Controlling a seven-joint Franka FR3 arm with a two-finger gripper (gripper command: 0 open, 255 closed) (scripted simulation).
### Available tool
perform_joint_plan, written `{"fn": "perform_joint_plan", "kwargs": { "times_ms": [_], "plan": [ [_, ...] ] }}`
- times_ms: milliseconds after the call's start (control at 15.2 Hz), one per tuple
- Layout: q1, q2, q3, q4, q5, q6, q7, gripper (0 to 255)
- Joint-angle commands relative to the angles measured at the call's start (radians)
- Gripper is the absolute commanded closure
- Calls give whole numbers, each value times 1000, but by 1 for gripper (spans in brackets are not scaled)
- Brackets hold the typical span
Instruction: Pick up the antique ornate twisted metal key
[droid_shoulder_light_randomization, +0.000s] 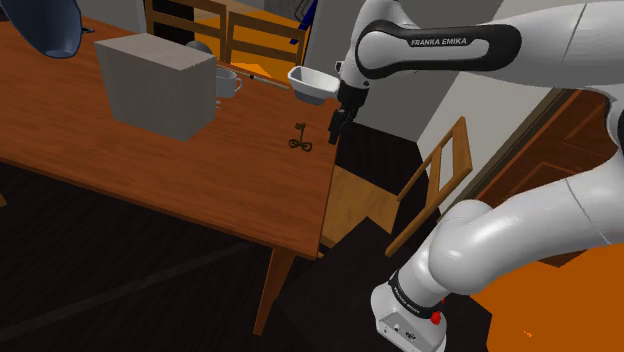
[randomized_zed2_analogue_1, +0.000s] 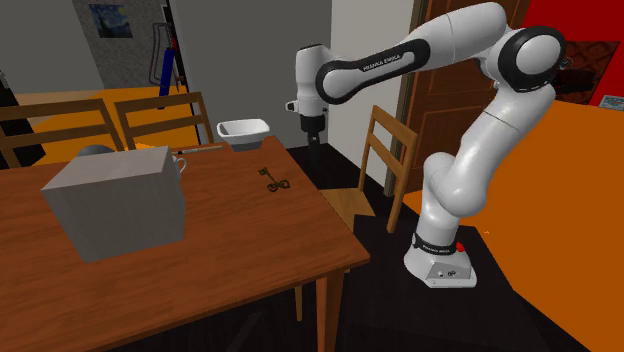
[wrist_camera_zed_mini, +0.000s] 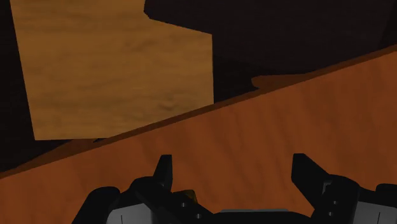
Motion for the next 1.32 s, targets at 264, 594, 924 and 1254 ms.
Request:
{"fn": "perform_joint_plan", "kwargs": {
  "times_ms": [264, 594, 924, 1254],
  "plan": [
    [29, 209, -73, 90, 73, 163, -171, 0],
    [46, 399, -110, 206, 184, 255, -332, 0],
    [44, 436, -109, 187, 205, 311, -356, 0],
    [44, 460, -109, 163, 217, 357, -367, 0]
  ]
}}
